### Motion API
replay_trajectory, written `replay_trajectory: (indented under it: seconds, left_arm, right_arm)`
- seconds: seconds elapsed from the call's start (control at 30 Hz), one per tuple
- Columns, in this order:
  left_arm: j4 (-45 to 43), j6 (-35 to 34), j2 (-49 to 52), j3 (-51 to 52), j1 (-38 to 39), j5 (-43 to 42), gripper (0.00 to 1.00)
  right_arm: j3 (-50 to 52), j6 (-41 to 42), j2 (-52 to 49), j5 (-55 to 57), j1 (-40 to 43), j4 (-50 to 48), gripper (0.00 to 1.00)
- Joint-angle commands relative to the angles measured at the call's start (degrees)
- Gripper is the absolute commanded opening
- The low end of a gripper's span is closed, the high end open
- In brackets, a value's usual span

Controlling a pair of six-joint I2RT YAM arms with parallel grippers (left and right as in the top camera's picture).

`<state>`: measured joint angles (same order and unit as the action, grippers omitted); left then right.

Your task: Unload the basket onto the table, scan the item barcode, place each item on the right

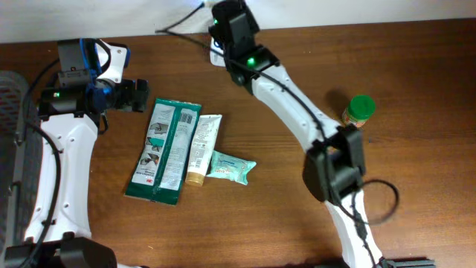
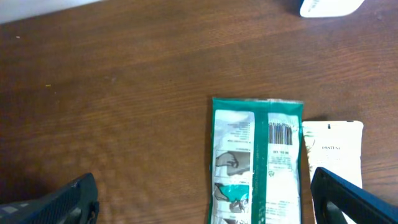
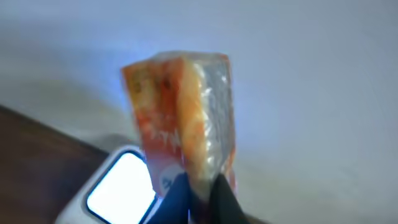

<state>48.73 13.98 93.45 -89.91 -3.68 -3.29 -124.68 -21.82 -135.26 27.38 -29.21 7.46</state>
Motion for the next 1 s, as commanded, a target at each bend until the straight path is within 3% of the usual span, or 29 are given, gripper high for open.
replay_trajectory:
  seconds: [0.0, 0.1, 0.43, 0.63, 0.7, 0.8, 0.87, 0.97]
  left_arm:
    - [0.0, 0.9, -0.2, -0.2, -0.1, -1.0, 0.99]
    - [0.0, 0.9, -0.2, -0.2, -0.1, -1.0, 0.99]
    - [0.0, 0.9, -0.2, -0.2, -0.1, -1.0, 0.99]
    - [0.0, 0.9, -0.2, -0.2, -0.1, -1.0, 0.99]
    - [0.0, 0.9, -0.2, -0.2, -0.1, -1.0, 0.99]
    - [0.0, 0.9, -0.2, -0.2, -0.1, -1.0, 0.99]
    - [0.0, 0.9, -0.2, -0.2, -0.1, -1.0, 0.99]
    - [0.0, 0.9, -0.2, -0.2, -0.1, -1.0, 0.99]
  right_arm:
    - [-0.4, -16.9, -8.1, 3.6, 0.1, -5.0, 0.04]
    - [-0.4, -19.8, -12.1, 3.6, 0.1, -6.3, 0.04]
    - [-0.4, -19.7, -11.3, 5.9, 0.1, -7.3, 0.04]
    - [-0.4, -11.0, -6.3, 1.9, 0.1, -2.3, 0.04]
    - [-0.4, -4.0, -3.0, -1.0, 0.3, 2.5, 0.04]
    - [-0.4, 7.3, 2.0, -13.5, 2.4, 11.3, 0.04]
    - [-0.4, 17.0, 6.0, -34.0, 6.7, 18.5, 0.04]
    - [-0.4, 26.2, 9.6, -49.2, 13.0, 26.7, 0.04]
